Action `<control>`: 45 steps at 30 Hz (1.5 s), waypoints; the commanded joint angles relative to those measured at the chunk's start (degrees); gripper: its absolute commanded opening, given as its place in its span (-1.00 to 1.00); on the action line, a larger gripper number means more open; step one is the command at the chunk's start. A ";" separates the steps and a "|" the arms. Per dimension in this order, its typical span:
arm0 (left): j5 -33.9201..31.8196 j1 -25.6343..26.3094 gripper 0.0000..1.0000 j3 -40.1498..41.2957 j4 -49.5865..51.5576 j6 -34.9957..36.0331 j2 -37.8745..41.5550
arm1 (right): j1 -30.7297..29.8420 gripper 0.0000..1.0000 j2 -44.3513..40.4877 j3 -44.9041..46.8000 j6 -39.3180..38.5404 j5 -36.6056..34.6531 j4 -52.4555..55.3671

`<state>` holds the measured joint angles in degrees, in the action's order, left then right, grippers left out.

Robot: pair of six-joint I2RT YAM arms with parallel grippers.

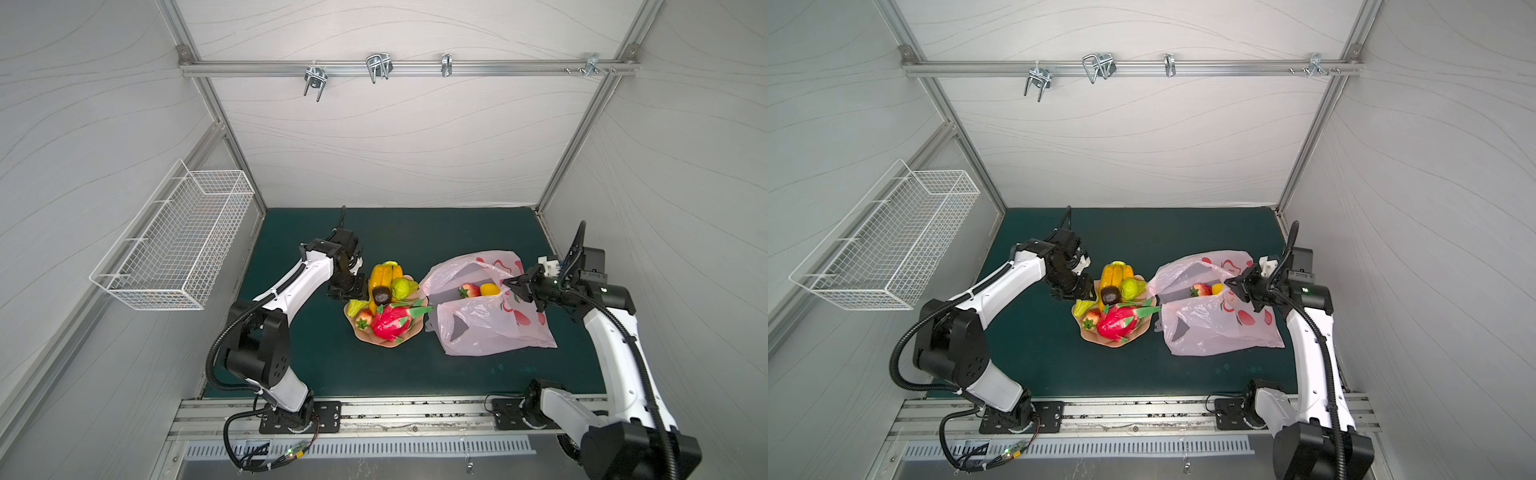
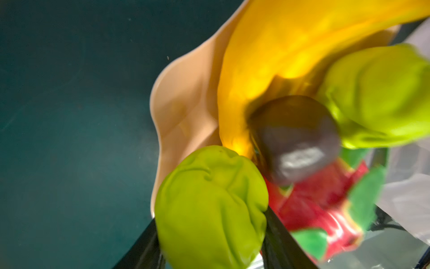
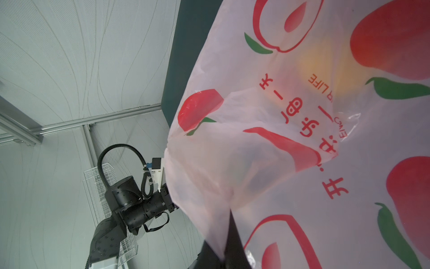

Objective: Place the fruits into the plastic bag
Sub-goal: Pick up the fruit from the plate, then place the fruit in the plastic bag.

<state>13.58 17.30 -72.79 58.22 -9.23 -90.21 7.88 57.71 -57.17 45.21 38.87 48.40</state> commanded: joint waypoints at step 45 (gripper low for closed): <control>-7.70 36.72 -0.44 -14.86 -25.37 -31.32 -2.25 | -0.46 -1.00 -1.12 -0.75 0.70 1.58 0.56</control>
<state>6.81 53.10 -87.99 36.75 -38.11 -92.29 7.84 57.52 -58.33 45.25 39.75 48.49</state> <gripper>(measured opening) 0.527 0.048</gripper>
